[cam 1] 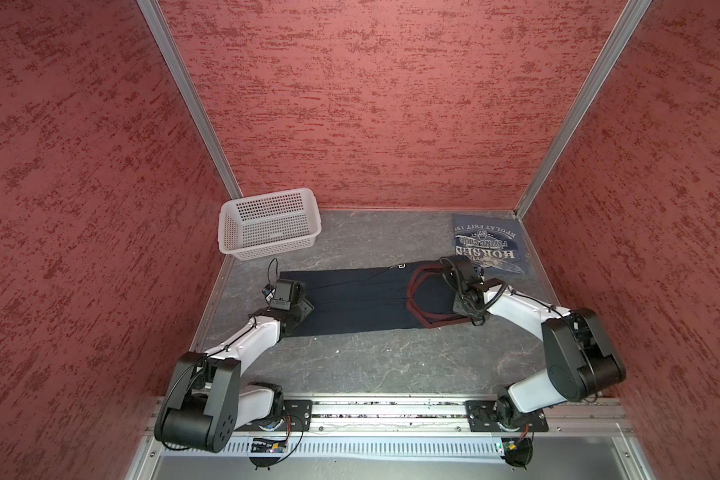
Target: Fold and stack the tank tops
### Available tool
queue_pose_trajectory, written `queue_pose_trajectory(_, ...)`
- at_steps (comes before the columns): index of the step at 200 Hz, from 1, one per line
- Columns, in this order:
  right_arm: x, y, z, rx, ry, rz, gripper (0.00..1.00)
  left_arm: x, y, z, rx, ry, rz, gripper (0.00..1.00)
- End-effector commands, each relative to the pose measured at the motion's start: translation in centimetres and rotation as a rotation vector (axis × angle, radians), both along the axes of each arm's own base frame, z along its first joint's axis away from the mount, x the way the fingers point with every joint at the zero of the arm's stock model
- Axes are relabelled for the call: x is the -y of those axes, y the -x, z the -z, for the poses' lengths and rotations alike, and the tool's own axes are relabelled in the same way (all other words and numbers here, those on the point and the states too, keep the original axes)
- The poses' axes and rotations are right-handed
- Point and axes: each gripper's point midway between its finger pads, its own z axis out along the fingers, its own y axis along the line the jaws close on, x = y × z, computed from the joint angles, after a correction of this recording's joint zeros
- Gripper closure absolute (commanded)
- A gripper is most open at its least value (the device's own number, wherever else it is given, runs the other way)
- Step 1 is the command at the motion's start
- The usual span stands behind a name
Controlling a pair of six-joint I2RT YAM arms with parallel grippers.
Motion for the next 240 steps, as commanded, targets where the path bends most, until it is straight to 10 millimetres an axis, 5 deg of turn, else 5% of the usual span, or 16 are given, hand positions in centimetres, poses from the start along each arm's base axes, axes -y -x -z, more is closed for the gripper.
queue_pose_trajectory(1,0.8,-2.3,-2.2,0.091,0.04,0.021,1.0,-0.9,2.6,2.3,-0.113,-0.034,-0.005,0.34)
queue_pose_trajectory(38,1.6,-4.0,-2.2,0.096,0.069,0.036,1.0,-1.1,2.7,2.2,-0.111,-0.042,-0.012,0.34)
queue_pose_trajectory(90,3.1,-4.2,1.1,0.009,0.103,0.057,1.0,-1.5,2.8,1.9,-0.097,-0.033,-0.03,0.34)
queue_pose_trajectory(114,2.9,-4.2,1.4,-0.009,0.095,0.047,0.83,-1.3,2.3,1.3,-0.073,-0.022,-0.018,0.33)
queue_pose_trajectory(144,2.4,-4.4,-1.1,0.023,0.064,0.02,0.54,-0.6,1.1,-0.2,-0.026,-0.003,0.03,0.28)
queue_pose_trajectory(182,0.5,-3.8,-4.0,0.057,-0.047,-0.053,0.29,0.5,-0.5,-2.6,0.024,0.016,0.097,0.23)
queue_pose_trajectory(212,0.0,-2.4,-4.4,0.058,-0.091,-0.075,0.17,1.5,-1.2,-4.2,0.052,0.02,0.151,0.21)
queue_pose_trajectory(240,0.1,-2.0,-4.9,0.08,-0.096,-0.076,0.16,3.3,-1.6,-5.8,0.081,0.003,0.215,0.21)
